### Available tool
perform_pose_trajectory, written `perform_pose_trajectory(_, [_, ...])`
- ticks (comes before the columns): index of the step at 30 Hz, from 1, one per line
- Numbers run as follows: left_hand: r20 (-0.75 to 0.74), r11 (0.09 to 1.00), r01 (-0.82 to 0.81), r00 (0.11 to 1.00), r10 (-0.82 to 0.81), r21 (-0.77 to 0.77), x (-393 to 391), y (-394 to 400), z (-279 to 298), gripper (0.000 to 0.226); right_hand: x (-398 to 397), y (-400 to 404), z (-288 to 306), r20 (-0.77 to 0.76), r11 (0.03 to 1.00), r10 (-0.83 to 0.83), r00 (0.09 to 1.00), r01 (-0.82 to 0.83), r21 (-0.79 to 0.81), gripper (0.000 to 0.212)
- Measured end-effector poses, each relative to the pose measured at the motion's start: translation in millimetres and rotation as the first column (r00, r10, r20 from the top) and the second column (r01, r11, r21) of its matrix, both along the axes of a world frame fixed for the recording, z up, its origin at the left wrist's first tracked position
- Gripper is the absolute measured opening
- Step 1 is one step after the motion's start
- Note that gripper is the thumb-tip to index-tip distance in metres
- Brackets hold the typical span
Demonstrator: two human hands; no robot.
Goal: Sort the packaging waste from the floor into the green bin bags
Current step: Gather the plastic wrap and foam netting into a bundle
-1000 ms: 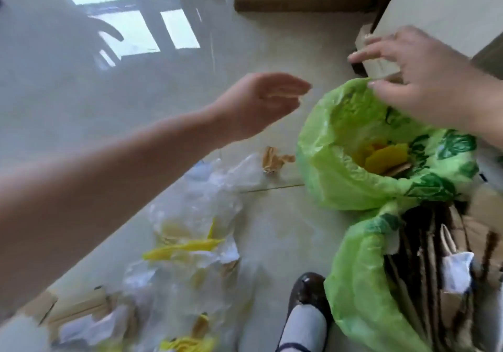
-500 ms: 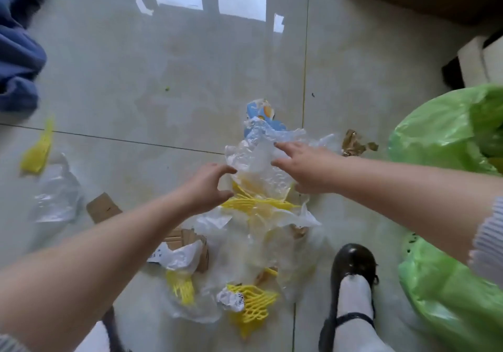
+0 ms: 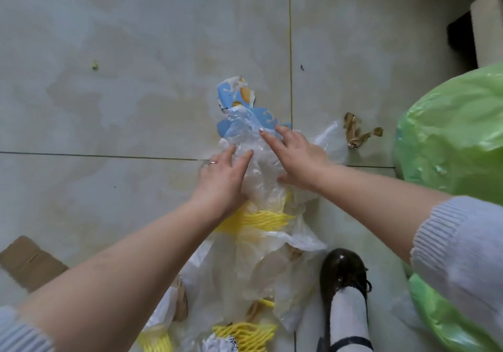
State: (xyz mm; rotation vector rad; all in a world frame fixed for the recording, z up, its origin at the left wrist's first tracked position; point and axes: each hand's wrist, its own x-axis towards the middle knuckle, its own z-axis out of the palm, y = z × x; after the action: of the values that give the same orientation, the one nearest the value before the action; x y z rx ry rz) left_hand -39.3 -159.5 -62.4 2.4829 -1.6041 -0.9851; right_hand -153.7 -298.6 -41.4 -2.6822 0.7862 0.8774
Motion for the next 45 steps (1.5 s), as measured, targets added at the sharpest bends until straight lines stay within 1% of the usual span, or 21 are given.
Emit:
perform_pose_trajectory(3, [-0.027,0.993,-0.039,0.999,0.036,-0.108,4,-6,-6,0.052,4,-1,-7,0.088,0.990,-0.141,0.986,0.139,0.033,0.071])
perform_pose_trajectory(5, [-0.090,0.988,-0.109,0.991,0.099,-0.106,8,-10,-4,0.039,10,1,-9,0.133,0.979,-0.200,0.971,0.191,0.077,0.051])
perform_pose_trajectory(8, [-0.156,0.977,-0.181,0.974,0.162,-0.112,16,-14,2,0.041,18,4,-5,0.216,0.953,-0.286,0.933,0.254,0.167,0.027])
perform_pose_trajectory(10, [-0.208,0.966,-0.204,0.963,0.169,-0.157,22,-13,10,0.053,22,5,4,0.291,0.917,-0.375,0.880,0.307,0.254,0.012])
perform_pose_trajectory(13, [-0.269,0.965,-0.184,0.954,0.129,-0.188,29,-10,35,0.079,21,6,29,0.354,0.825,-0.538,0.765,0.392,0.408,0.021])
perform_pose_trajectory(15, [-0.246,0.968,-0.158,0.963,0.107,-0.198,31,-10,55,0.082,17,6,52,0.404,0.784,-0.598,0.692,0.398,0.477,0.022])
perform_pose_trajectory(18, [-0.166,0.959,-0.152,0.979,0.114,-0.238,30,-7,89,0.062,9,7,82,0.475,0.767,-0.632,0.613,0.407,0.496,0.013])
perform_pose_trajectory(20, [-0.144,0.931,-0.176,0.980,0.136,-0.319,25,-7,117,0.049,-2,8,105,0.513,0.740,-0.669,0.537,0.426,0.520,0.024])
perform_pose_trajectory(25, [-0.106,0.841,-0.131,0.990,0.088,-0.524,-7,-33,196,0.037,-52,-1,174,0.596,0.632,-0.767,0.237,0.437,0.640,0.020])
perform_pose_trajectory(28, [-0.127,0.774,-0.127,0.990,0.061,-0.620,-46,-69,241,0.035,-91,-22,226,0.657,0.628,-0.746,0.110,0.444,0.639,0.015])
perform_pose_trajectory(30, [-0.167,0.726,-0.148,0.985,0.047,-0.671,-80,-100,266,0.035,-119,-43,261,0.714,0.656,-0.698,0.056,0.452,0.605,0.018])
perform_pose_trajectory(32, [-0.210,0.671,-0.182,0.977,0.039,-0.718,-113,-136,287,0.037,-147,-70,290,0.781,0.689,-0.624,0.014,0.482,0.541,0.015])
perform_pose_trajectory(34, [-0.264,0.630,-0.219,0.964,0.022,-0.745,-143,-171,302,0.044,-177,-97,307,0.824,0.687,-0.565,-0.044,0.529,0.499,0.014])
perform_pose_trajectory(36, [-0.354,0.646,-0.263,0.935,-0.012,-0.716,-172,-201,307,0.052,-207,-120,307,0.838,0.654,-0.533,-0.115,0.573,0.494,0.012])
perform_pose_trajectory(38, [-0.423,0.711,-0.259,0.904,-0.060,-0.654,-200,-224,299,0.061,-235,-138,291,0.831,0.598,-0.535,-0.155,0.625,0.502,0.012])
perform_pose_trajectory(39, [-0.436,0.748,-0.227,0.895,-0.093,-0.624,-212,-234,292,0.066,-247,-144,279,0.810,0.565,-0.564,-0.160,0.641,0.519,0.011])
perform_pose_trajectory(40, [-0.447,0.781,-0.185,0.885,-0.132,-0.596,-224,-242,282,0.072,-258,-148,264,0.780,0.532,-0.610,-0.139,0.658,0.533,0.009])
perform_pose_trajectory(41, [-0.450,0.812,-0.135,0.877,-0.169,-0.568,-235,-249,271,0.077,-265,-152,248,0.743,0.502,-0.664,-0.084,0.686,0.527,0.008])
perform_pose_trajectory(43, [-0.400,0.872,0.002,0.888,-0.226,-0.489,-253,-255,245,0.086,-273,-158,217,0.625,0.461,-0.775,0.098,0.764,0.452,0.009])
perform_pose_trajectory(44, [-0.360,0.899,0.074,0.899,-0.247,-0.432,-259,-254,231,0.086,-275,-160,205,0.536,0.462,-0.819,0.206,0.790,0.403,0.007])
perform_pose_trajectory(45, [-0.323,0.918,0.140,0.908,-0.269,-0.371,-264,-253,218,0.085,-276,-162,194,0.433,0.483,-0.843,0.319,0.803,0.349,0.012])
